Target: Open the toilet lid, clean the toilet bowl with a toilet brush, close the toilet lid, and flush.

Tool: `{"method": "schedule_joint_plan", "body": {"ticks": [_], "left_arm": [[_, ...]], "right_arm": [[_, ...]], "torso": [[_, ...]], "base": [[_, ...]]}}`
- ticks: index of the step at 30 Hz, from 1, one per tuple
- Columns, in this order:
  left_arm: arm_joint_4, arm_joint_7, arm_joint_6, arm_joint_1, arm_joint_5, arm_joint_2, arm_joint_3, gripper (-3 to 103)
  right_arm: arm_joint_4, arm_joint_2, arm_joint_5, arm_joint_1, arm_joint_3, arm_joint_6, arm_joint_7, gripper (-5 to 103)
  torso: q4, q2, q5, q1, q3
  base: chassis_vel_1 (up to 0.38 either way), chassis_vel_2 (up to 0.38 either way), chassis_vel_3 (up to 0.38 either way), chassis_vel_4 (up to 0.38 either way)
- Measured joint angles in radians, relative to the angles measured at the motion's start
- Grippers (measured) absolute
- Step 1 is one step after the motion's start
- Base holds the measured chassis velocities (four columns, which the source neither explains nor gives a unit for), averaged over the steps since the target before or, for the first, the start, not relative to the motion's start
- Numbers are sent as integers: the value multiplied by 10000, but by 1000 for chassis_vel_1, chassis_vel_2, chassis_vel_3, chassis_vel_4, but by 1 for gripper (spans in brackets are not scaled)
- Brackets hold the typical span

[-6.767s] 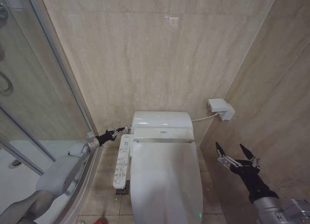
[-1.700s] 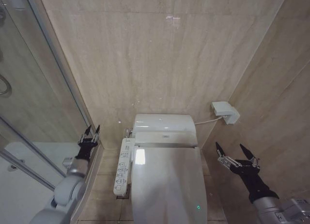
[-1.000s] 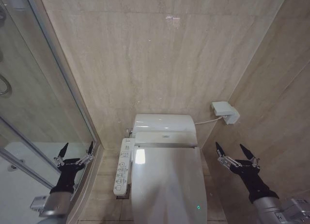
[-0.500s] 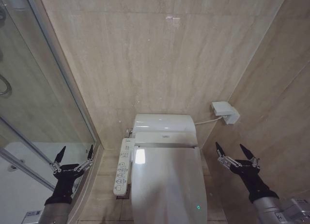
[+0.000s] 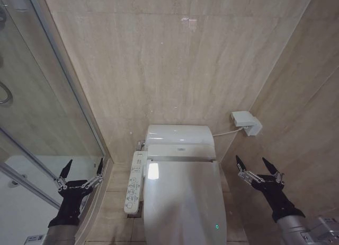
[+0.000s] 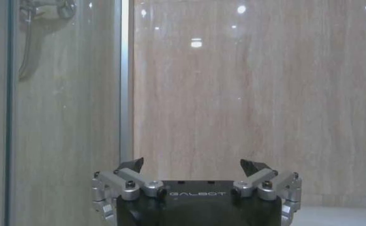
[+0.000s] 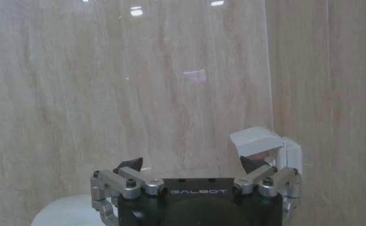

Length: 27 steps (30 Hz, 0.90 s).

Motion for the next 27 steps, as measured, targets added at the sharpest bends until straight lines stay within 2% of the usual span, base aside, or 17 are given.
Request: {"method": "schedule_joint_plan", "body": {"ticks": [14, 21, 27], "left_arm": [[-498, -11, -77, 428, 20, -197, 192, 100], [-784, 92, 137, 573, -476, -28, 331, 100], [-830, 197, 174, 603, -521, 6, 316, 100]], "right_arm": [[0, 0, 0, 0, 0, 0, 0, 100], [0, 0, 0, 0, 0, 0, 0, 100], [0, 0, 0, 0, 0, 0, 0, 100]], "torso": [[0, 0, 0, 0, 0], [0, 0, 0, 0, 0], [0, 0, 0, 0, 0]], "base": [[0, 0, 0, 0], [0, 0, 0, 0], [0, 0, 0, 0]]}}
